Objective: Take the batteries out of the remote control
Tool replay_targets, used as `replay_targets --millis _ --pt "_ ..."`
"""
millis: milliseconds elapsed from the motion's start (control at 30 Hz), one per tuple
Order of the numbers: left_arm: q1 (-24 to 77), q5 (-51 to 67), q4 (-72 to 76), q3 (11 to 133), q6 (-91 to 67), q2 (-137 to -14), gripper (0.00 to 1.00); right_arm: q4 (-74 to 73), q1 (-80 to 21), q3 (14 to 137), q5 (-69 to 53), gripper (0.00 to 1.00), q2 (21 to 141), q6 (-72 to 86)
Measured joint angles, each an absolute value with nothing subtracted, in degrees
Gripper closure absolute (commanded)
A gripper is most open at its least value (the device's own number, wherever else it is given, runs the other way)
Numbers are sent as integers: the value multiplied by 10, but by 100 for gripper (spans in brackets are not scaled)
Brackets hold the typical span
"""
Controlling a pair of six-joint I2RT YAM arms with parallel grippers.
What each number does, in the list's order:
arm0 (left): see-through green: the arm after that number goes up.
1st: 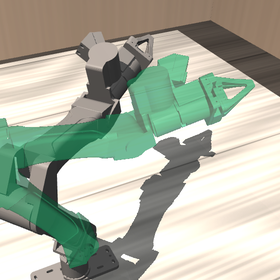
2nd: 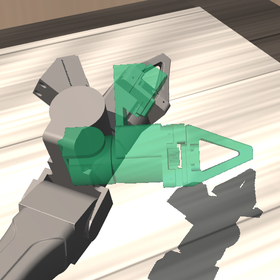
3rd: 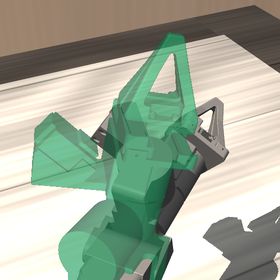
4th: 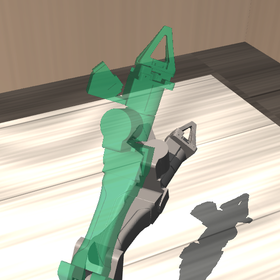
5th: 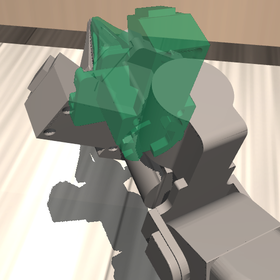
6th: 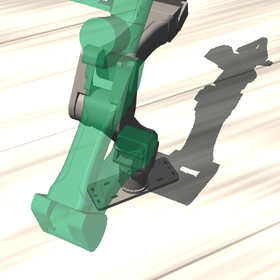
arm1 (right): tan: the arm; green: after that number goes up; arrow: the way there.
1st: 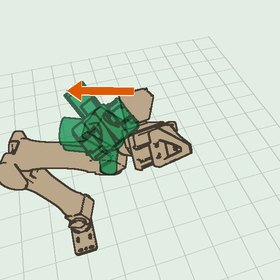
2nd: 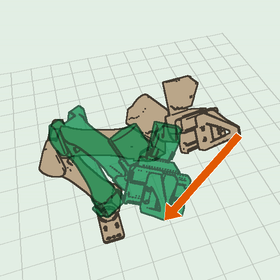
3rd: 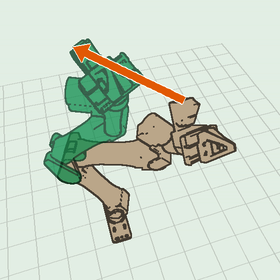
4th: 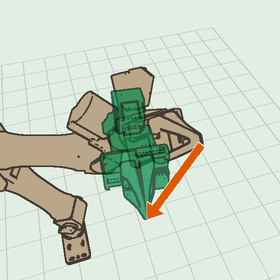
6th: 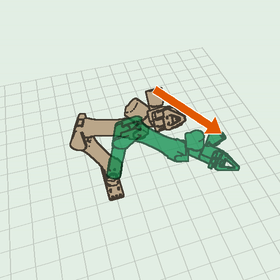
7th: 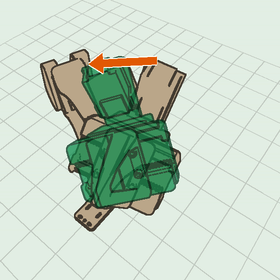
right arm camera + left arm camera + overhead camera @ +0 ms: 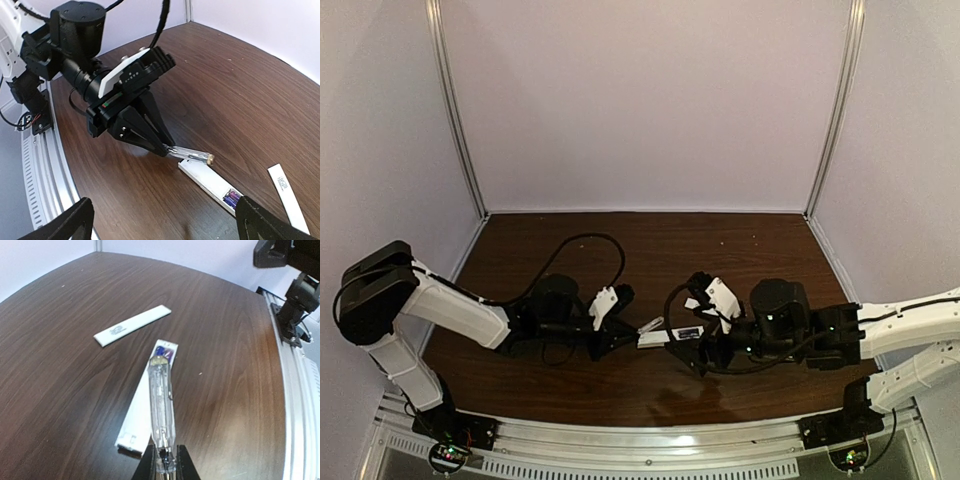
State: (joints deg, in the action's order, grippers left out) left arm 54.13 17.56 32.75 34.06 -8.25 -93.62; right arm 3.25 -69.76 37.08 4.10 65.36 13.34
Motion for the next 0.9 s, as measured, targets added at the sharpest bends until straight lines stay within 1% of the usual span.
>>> replay_targets --millis 200,300,533,800,900 --pt "541 280 335 377 -54 -940 100 23 -695 371 -28 0 654 82" --pt "541 314 339 381 -41 -940 100 9 -693 371 -61 0 654 61" --pt "541 397 338 387 -20 -954 100 -15 -690 373 -77 0 654 31" --pt "541 452 338 391 -2 -963 100 -25 -685 383 -62 0 658 -1" --pt "541 472 338 392 6 -964 100 -24 -678 390 -62 5 665 -13"
